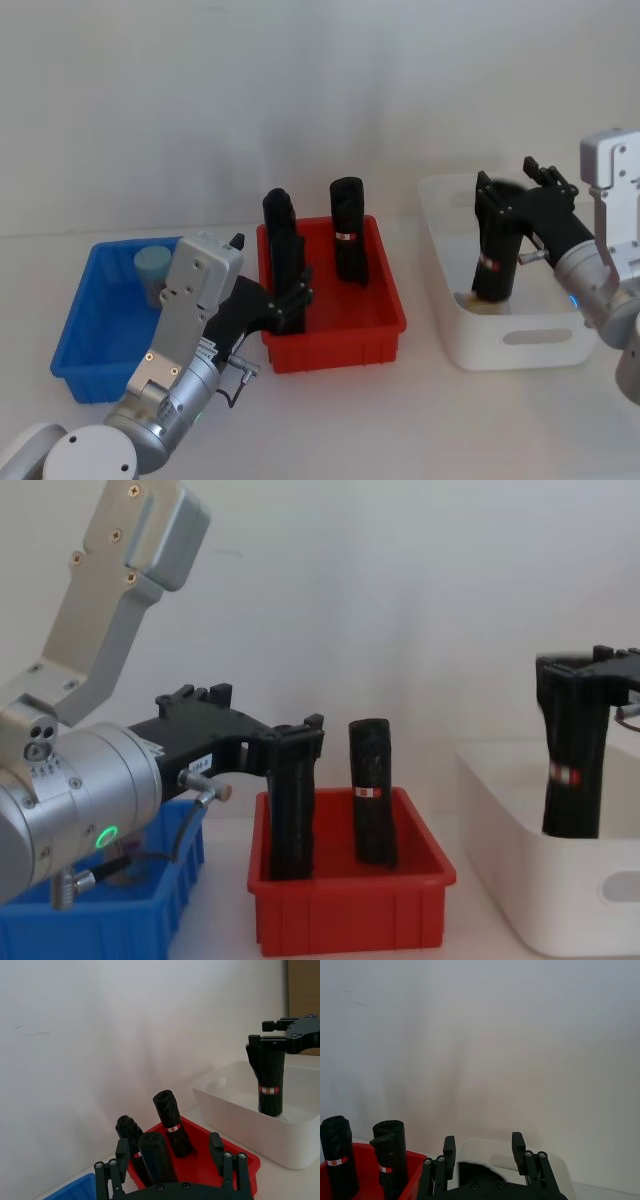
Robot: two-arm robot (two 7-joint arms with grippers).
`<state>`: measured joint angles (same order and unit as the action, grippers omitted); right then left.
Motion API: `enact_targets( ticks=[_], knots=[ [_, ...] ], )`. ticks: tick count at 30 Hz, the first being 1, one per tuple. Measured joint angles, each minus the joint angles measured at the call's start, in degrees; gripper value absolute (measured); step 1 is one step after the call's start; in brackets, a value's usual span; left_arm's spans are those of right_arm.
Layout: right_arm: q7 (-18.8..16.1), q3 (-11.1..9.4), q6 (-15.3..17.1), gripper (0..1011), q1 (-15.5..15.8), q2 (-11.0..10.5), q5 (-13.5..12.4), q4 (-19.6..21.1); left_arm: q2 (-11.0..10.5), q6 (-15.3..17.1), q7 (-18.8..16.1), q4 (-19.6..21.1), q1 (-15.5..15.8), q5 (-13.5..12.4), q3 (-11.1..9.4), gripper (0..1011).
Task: Pick the cotton swabs from the blue box and place them into the white box.
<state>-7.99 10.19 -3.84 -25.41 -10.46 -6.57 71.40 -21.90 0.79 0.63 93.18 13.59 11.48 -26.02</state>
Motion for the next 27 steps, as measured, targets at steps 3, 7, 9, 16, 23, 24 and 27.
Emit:
enact_targets(
  ticks=[3,7,9,16,23,24,27],
  knots=[
    [0.05,-0.1,0.0,729,-0.04,-0.05,0.0,-0.23,0.0,0.0,0.0,0.0,0.0,0.0,0.0,1004],
    [0.09,-0.26,-0.08,857,-0.07,-0.13,-0.05,-0.52,0.0,0.0,0.0,0.0,0.0,0.0,0.0,1004],
    [0.09,-0.29,-0.13,892,-0.07,-0.15,-0.08,-0.58,0.0,0.0,0.0,0.0,0.0,0.0,0.0,1004],
    [0.06,-0.42,-0.34,1002,-0.01,-0.21,-0.2,-0.65,0.0,0.0,0.0,0.0,0.0,0.0,0.0,1004],
    [-0.05,-0.52,-0.52,1002,0.12,-0.25,-0.35,-0.6,0.0,0.0,0.0,0.0,0.0,0.0,0.0,1004],
    [-0.06,-0.52,-0.53,1002,0.12,-0.25,-0.36,-0.59,0.01,0.0,0.0,0.0,0.0,0.0,0.0,1004],
    [-0.1,-0.54,-0.6,1002,0.18,-0.27,-0.4,-0.51,0.0,0.0,0.0,0.0,0.0,0.0,0.0,1004]
  ],
)
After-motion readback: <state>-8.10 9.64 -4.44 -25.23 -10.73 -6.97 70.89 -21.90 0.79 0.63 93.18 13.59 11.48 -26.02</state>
